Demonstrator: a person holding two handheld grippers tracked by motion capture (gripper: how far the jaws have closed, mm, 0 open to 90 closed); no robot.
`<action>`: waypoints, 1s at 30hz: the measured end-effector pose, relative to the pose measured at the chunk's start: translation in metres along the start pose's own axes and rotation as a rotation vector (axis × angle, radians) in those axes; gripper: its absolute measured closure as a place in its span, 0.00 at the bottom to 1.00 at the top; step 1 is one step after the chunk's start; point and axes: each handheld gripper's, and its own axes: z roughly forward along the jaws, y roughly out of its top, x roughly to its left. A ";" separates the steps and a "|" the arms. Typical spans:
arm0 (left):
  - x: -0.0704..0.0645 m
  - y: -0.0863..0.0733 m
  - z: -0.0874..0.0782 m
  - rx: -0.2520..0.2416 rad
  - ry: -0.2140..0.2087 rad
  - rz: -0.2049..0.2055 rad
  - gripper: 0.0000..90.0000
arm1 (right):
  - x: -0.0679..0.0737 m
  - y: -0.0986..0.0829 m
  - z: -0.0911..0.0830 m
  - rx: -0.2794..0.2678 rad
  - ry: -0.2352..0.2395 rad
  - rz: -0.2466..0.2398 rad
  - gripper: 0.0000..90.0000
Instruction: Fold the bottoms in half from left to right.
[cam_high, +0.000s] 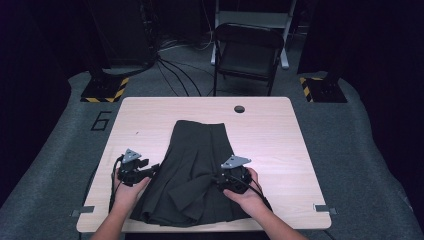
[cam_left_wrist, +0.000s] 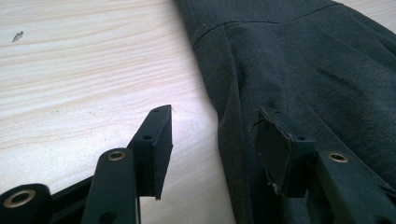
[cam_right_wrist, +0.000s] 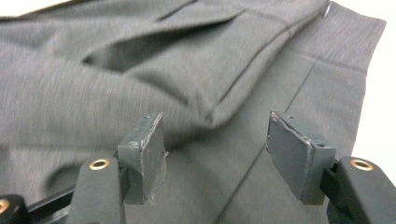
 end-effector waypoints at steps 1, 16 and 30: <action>0.000 0.000 0.000 -0.001 -0.001 0.000 0.52 | -0.001 0.003 0.003 -0.007 -0.001 0.000 0.41; -0.001 -0.004 0.000 0.018 -0.017 0.011 0.52 | -0.023 0.034 0.058 0.002 -0.030 0.111 0.49; -0.013 -0.006 0.017 0.083 -0.043 0.041 0.66 | -0.022 0.028 0.075 0.050 0.005 0.108 0.80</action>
